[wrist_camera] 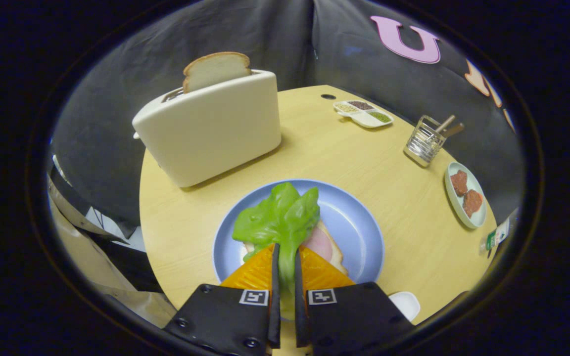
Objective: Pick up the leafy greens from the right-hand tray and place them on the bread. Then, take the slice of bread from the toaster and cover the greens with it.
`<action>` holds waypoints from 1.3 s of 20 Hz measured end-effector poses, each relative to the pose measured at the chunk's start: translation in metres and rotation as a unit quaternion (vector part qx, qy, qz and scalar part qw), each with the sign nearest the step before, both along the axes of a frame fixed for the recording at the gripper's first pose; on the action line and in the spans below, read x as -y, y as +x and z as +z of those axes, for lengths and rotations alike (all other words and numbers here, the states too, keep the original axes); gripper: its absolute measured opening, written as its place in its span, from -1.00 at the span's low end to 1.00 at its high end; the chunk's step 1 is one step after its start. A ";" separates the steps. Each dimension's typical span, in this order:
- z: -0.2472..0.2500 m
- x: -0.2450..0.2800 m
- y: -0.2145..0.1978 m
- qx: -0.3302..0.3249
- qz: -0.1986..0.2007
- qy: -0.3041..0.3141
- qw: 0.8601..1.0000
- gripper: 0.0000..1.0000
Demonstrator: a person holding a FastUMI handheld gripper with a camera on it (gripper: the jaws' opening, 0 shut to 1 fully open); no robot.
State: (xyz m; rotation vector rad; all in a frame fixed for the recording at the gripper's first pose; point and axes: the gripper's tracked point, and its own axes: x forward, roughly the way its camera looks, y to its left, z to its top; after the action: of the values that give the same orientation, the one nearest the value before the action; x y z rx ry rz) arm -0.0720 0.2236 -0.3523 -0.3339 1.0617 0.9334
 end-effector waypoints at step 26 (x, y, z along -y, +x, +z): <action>0.123 -0.070 0.007 0.038 -0.061 0.036 0.997 1.00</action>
State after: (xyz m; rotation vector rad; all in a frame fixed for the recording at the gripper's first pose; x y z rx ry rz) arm -0.0652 0.2932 -0.2290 -0.2395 0.9649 0.8411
